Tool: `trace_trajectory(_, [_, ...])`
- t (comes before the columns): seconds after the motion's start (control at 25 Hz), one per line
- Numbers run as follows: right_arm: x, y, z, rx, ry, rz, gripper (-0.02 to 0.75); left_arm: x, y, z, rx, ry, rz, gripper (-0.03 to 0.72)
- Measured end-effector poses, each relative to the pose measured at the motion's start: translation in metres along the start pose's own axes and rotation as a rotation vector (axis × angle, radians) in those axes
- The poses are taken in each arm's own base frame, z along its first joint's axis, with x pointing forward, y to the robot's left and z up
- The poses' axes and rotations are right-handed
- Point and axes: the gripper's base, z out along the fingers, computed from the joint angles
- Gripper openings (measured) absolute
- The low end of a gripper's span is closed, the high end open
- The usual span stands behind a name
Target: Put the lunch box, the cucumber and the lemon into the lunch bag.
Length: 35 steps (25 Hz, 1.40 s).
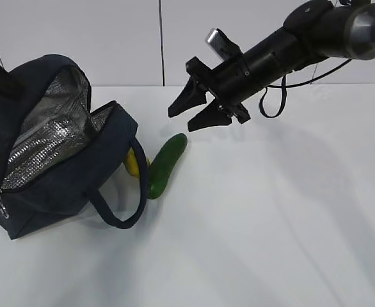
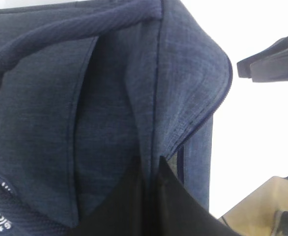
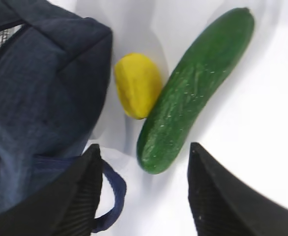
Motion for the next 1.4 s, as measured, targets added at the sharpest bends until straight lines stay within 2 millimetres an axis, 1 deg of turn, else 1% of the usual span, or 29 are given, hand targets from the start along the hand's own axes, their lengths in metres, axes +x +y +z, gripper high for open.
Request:
trace_trajectory(0.24, [-0.003,-0.010,-0.001,0.108,-0.039,0.023,0.417,0.001,0.002,0.000,-0.023,0.015,0.016,-0.005])
trace_trajectory(0.36, [-0.004,-0.012,-0.001,0.134,-0.046,0.030,0.417,0.001,0.002,0.000,-0.024,0.015,0.016,-0.005])
trace_trajectory(0.64, [-0.005,-0.006,0.000,0.066,-0.057,0.074,0.419,0.001,0.002,0.000,-0.027,0.012,0.017,-0.005])
trace_trajectory(0.8, [-0.007,-0.005,0.000,0.053,-0.084,0.084,0.421,0.001,0.003,0.000,-0.028,0.013,0.018,-0.005])
trace_trajectory(1.08, [-0.011,0.001,-0.001,-0.018,-0.125,0.126,0.421,0.001,0.003,0.000,-0.029,0.013,0.018,-0.005])
trace_trajectory(1.4, [-0.014,0.001,-0.001,-0.025,-0.154,0.133,0.423,0.001,0.003,0.000,-0.030,0.012,0.018,-0.005])
